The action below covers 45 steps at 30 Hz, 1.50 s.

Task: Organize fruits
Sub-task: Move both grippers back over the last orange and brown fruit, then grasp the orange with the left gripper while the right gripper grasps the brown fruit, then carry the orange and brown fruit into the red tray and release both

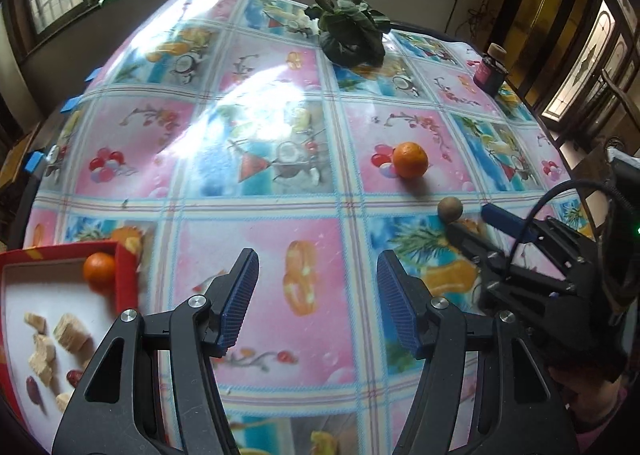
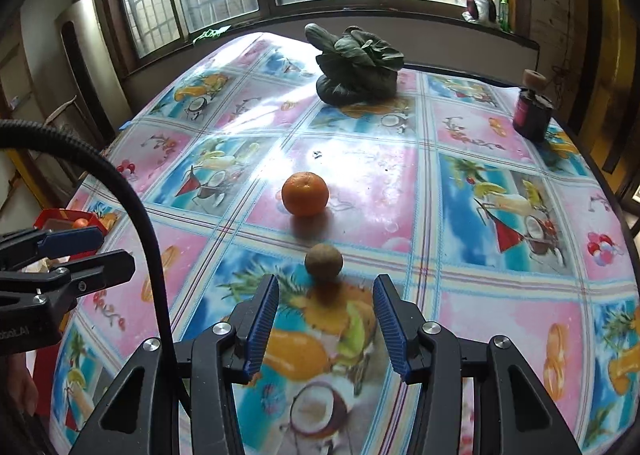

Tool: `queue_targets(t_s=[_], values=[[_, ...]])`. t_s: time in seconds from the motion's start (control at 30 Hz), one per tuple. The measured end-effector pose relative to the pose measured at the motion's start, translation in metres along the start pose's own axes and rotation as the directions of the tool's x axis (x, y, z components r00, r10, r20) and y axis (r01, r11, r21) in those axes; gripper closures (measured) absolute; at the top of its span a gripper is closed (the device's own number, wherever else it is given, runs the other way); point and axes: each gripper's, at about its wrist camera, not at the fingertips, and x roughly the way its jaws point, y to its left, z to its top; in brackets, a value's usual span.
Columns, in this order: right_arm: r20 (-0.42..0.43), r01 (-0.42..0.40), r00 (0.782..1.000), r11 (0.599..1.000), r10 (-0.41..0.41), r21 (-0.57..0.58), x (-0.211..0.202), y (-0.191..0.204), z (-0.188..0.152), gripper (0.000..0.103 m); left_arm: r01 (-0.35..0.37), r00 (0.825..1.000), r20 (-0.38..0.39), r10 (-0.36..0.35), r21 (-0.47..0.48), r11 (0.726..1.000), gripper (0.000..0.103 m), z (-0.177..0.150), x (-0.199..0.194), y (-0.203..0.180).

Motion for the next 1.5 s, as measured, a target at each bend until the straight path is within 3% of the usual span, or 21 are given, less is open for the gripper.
queue_targets(t_s=[0.1, 0.13, 0.17, 0.2, 0.57, 0.8, 0.87, 0.93, 1.23, 1.5], values=[[-0.005, -0.01, 1.0, 0.999, 0.009, -0.038, 0.013, 0.002, 0.007, 0.057, -0.003, 1.0, -0.001, 0.003, 0.017, 1.0, 0.041, 0.011, 0.009, -0.005], [-0.005, -0.022, 1.0, 0.999, 0.022, -0.043, 0.017, 0.002, 0.01, 0.062, -0.001, 1.0, -0.002, 0.001, 0.022, 1.0, 0.041, 0.015, 0.012, -0.007], [-0.019, -0.036, 0.999, 0.998, 0.035, -0.046, 0.022, 0.001, 0.012, 0.077, -0.001, 1.0, -0.004, 0.001, 0.025, 1.0, 0.041, 0.019, 0.015, -0.008], [-0.039, -0.045, 0.998, 0.998, 0.043, -0.05, 0.028, 0.0, 0.013, 0.08, 0.0, 1.0, -0.006, 0.0, 0.028, 1.0, 0.041, 0.023, 0.019, -0.01], [-0.004, -0.013, 1.0, 1.0, 0.013, -0.004, 0.0, -0.023, 0.002, 0.08, 0.085, 0.996, 0.005, -0.086, 0.08, 0.993, 0.041, 0.058, 0.053, -0.046], [-0.01, -0.03, 1.0, 0.999, 0.03, 0.028, 0.0, -0.035, 0.001, 0.08, 0.092, 0.996, -0.025, -0.09, 0.097, 0.991, 0.041, 0.071, 0.085, -0.066], [-0.01, -0.038, 0.999, 0.999, 0.038, 0.034, 0.0, -0.036, 0.001, 0.08, 0.082, 0.996, -0.051, -0.077, 0.094, 0.992, 0.059, 0.071, 0.095, -0.065], [-0.009, -0.045, 0.999, 0.998, 0.045, 0.035, 0.0, -0.038, 0.001, 0.08, 0.107, 0.994, -0.038, -0.104, 0.105, 0.989, 0.072, 0.07, 0.093, -0.064], [-0.004, -0.067, 0.998, 0.998, 0.067, 0.018, -0.006, -0.025, 0.003, 0.08, 0.047, 0.999, -0.025, -0.044, 0.1, 0.994, 0.072, 0.047, 0.061, -0.041], [-0.006, -0.105, 0.994, 0.994, 0.105, -0.027, -0.018, 0.023, -0.008, 0.08, -0.032, 0.999, 0.018, 0.03, 0.089, 0.996, 0.072, 0.007, 0.014, -0.018]])
